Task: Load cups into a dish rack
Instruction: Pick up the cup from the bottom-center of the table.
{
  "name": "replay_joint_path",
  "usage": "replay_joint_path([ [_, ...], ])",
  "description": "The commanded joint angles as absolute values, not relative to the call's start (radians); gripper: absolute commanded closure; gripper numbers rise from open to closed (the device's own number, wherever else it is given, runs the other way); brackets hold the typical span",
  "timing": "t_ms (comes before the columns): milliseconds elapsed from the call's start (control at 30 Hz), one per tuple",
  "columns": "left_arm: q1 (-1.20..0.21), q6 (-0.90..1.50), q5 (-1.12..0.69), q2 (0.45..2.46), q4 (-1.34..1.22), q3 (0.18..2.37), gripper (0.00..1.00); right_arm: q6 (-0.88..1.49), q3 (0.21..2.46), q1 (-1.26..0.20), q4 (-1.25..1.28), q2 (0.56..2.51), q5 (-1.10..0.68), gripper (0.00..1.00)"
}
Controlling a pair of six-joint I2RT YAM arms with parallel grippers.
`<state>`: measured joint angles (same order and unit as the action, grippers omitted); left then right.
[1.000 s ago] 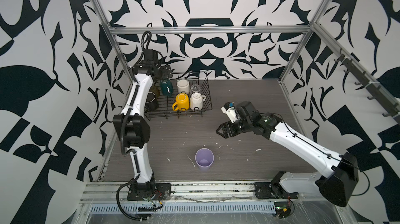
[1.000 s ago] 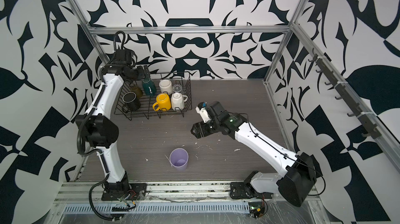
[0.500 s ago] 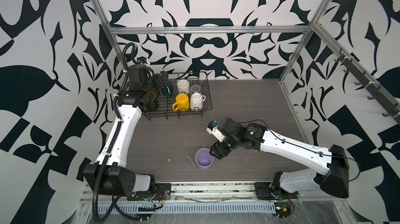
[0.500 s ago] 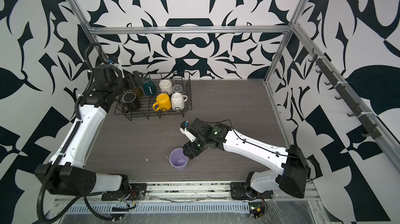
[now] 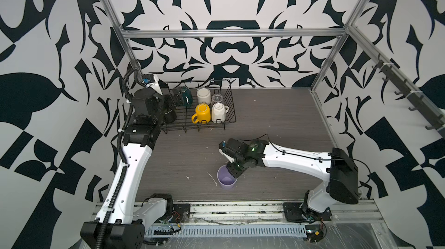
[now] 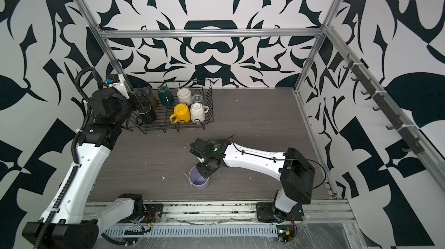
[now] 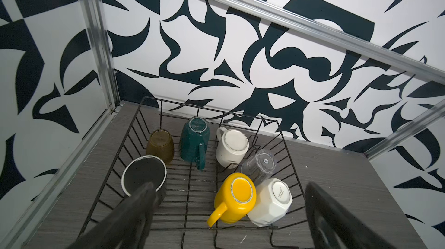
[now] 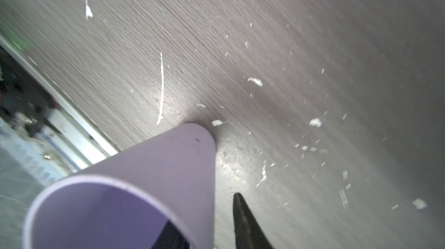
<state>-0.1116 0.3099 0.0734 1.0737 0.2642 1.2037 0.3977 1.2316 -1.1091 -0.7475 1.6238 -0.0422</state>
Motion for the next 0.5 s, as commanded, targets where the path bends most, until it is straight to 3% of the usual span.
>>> replay_joint_path([
  [0,-0.109,0.301,0.092,1.048,0.212,1.179,0.01,0.39,1.279,-1.117,-0.79,1.619,0.003,0.81],
  [167,-0.109,0.296,0.089,1.006,0.111,1.107,0.01,0.385,1.279,-1.115,-0.788,1.596,-0.008,1.0],
  [333,-0.109,0.3,0.03,0.955,-0.073,0.997,0.01,0.386,1.245,-1.048,-0.757,1.51,-0.072,1.0],
  [467,-0.109,0.267,-0.129,0.949,-0.192,0.931,0.01,0.432,1.151,-0.875,-0.609,1.364,-0.267,1.0],
])
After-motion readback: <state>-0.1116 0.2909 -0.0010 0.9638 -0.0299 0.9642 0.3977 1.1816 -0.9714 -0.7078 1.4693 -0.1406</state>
